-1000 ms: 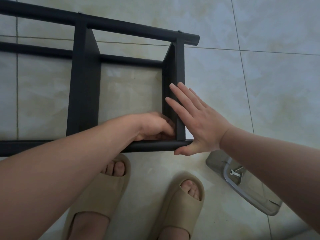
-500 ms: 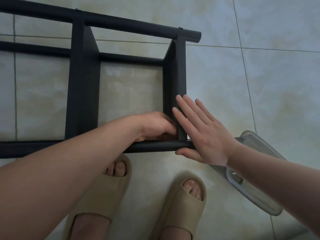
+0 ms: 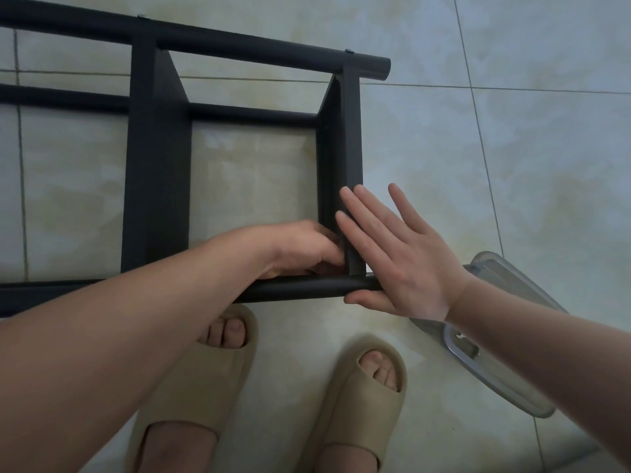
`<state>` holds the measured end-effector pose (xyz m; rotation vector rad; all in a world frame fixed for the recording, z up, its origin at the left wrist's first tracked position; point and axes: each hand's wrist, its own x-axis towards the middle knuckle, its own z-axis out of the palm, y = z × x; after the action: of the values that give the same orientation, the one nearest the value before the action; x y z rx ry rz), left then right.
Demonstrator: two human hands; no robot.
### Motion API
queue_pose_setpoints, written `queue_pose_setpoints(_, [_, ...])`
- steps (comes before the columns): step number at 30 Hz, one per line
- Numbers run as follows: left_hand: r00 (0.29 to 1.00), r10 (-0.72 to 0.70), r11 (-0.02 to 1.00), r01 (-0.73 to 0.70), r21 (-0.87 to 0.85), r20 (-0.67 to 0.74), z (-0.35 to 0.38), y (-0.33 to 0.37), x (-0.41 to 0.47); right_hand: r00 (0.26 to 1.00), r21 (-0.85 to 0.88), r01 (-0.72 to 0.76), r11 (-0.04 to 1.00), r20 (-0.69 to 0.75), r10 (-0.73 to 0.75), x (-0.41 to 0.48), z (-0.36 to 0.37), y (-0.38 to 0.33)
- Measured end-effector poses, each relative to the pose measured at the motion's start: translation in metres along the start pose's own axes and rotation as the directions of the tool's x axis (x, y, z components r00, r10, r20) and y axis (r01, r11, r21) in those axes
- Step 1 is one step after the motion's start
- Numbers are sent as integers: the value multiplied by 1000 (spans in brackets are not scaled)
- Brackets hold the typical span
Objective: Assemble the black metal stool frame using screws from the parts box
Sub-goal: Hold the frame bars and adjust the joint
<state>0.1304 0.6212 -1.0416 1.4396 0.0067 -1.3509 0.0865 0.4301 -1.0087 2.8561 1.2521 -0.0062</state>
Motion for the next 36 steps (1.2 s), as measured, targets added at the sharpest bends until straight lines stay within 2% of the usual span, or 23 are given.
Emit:
queue_pose_setpoints(7, [1000,-30,999,30,-21,9,6,-3,-3,1000,41,-6,999,-10,7,-5,3,-1])
queue_pose_setpoints(20, [1000,-3,993,-1,-120,-31,7,-8,0,998,121,-50,991,38,45,-3,6,-2])
queue_pose_setpoints(32, [997,58,975,-45,-216,55,5,-7,0,998,156,-46,987,42,40,-4,7,-2])
queue_pose_setpoints(36, [997,7,970,11,-243,73,6,-6,0,998,170,-59,984,44,53,-5,7,-3])
